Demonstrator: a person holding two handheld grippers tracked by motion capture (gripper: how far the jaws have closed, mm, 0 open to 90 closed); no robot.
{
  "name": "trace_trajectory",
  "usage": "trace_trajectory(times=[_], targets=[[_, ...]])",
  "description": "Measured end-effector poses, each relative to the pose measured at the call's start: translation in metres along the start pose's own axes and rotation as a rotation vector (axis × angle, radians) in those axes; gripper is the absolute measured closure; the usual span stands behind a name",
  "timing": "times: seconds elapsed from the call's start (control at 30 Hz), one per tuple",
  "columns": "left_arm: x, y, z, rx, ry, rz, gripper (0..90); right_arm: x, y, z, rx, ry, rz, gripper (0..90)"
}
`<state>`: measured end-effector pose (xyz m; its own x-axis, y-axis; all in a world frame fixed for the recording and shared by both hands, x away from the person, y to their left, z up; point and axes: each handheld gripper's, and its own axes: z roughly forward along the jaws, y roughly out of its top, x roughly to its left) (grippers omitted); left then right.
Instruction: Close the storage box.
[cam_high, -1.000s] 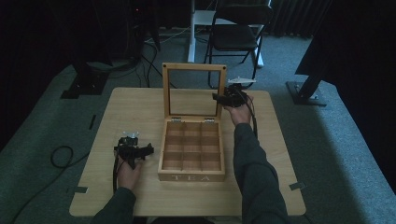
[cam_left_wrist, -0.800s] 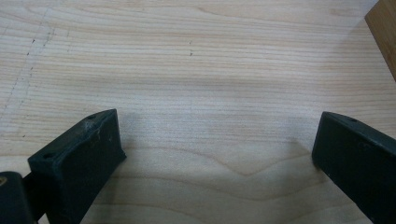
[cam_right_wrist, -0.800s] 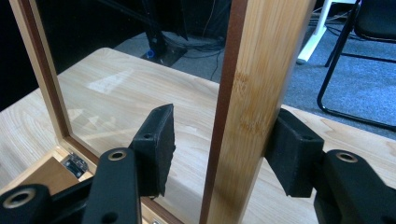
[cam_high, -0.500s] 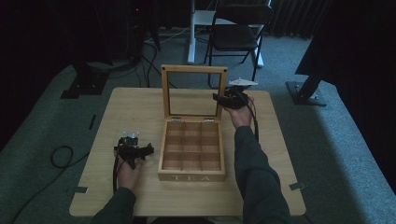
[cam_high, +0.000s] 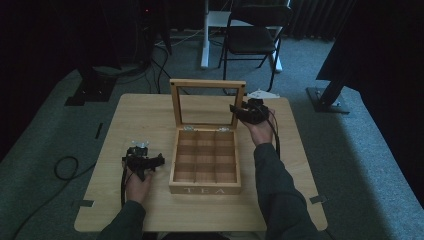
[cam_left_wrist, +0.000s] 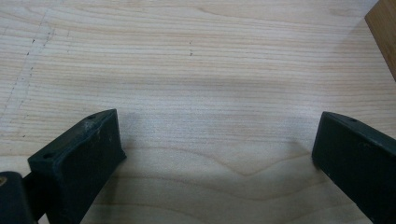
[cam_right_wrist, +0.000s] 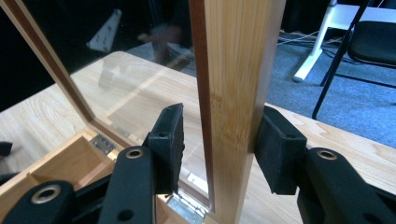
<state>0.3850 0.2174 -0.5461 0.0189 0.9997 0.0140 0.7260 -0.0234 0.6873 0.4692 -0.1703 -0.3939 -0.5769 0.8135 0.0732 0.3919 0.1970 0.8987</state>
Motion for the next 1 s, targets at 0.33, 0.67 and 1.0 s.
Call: trace_trajectory(times=[0.33, 0.67, 1.0], targets=[[-0.001, 0.0, 0.0, -0.002, 0.004, -0.003, 1.6, 0.013, 0.002, -0.019, 0.036, -0.017, -0.016, 53.6], [-0.001, 0.0, 0.0, -0.002, 0.006, -0.005, 1.7, 0.015, 0.01, -0.041, 0.017, -0.02, -0.009, 56.9], [-0.001, 0.0, 0.0, 0.001, 0.004, -0.004, 1.6, 0.027, 0.017, -0.053, 0.013, -0.024, -0.023, 56.7]])
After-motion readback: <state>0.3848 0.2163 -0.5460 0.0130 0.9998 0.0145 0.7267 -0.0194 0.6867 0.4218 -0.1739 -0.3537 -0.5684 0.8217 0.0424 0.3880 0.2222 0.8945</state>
